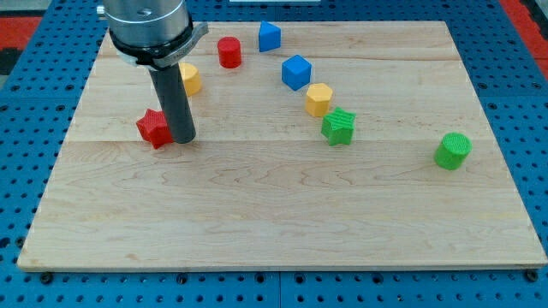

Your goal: Slide the green circle to the center

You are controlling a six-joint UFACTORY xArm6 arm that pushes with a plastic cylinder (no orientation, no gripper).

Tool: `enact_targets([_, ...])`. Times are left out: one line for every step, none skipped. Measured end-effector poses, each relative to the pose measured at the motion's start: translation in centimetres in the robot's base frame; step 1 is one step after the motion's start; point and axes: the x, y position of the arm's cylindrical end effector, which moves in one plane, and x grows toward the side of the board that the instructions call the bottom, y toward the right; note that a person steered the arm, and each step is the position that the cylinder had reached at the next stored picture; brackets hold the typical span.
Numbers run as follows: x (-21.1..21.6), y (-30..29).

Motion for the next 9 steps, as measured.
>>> enact_targets([-0.1,-0.6])
enact_targets([-0.3,-1.1])
enact_targets([4.6,4.5])
enact_targets([8.5,17.2])
enact_targets([7.6,31.7])
enact_targets([3.7,38.0])
enact_targets([3.2,35.5])
enact_targets([3.5,36.8])
enact_targets([5.5,40.9])
